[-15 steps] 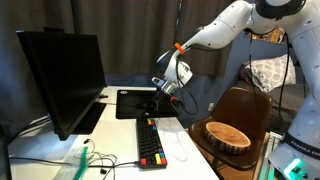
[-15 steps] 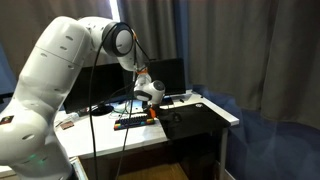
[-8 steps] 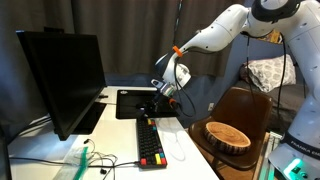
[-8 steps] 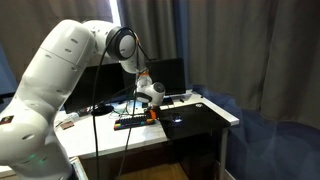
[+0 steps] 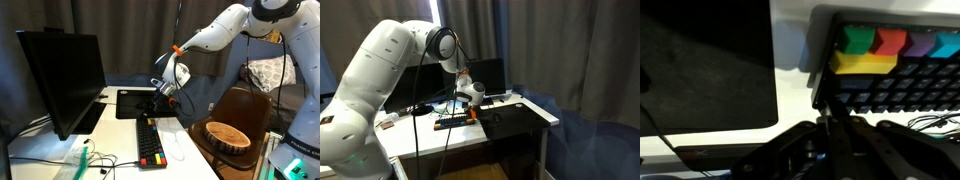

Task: Push a black key on the right side of the keyboard

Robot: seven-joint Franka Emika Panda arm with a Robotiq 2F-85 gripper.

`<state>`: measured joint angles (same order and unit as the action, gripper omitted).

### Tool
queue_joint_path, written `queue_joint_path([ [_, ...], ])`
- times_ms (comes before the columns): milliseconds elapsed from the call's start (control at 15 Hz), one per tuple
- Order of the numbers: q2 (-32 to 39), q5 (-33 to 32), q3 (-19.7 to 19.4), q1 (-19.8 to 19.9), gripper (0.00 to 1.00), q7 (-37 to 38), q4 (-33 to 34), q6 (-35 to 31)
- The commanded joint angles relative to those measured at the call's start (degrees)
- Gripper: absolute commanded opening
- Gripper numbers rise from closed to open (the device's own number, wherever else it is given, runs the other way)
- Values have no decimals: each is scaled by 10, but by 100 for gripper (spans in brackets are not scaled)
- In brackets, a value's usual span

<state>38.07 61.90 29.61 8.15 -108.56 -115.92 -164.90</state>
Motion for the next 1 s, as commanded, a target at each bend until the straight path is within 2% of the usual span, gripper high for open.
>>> queue_joint_path([
  [0,-53,5,13,1,0,8,-21,-1],
  [67,-77,-4,8,-4,26,29,-34,9],
  [133,-98,-10,5,-8,27,46,-44,15],
  [333,-172,-52,-20,-32,47,147,-90,46],
  [533,-253,-117,-99,-95,68,274,-153,123],
  [800,-330,-272,-162,-135,96,439,-206,215],
  [933,-359,-348,-170,-136,100,509,-198,292],
])
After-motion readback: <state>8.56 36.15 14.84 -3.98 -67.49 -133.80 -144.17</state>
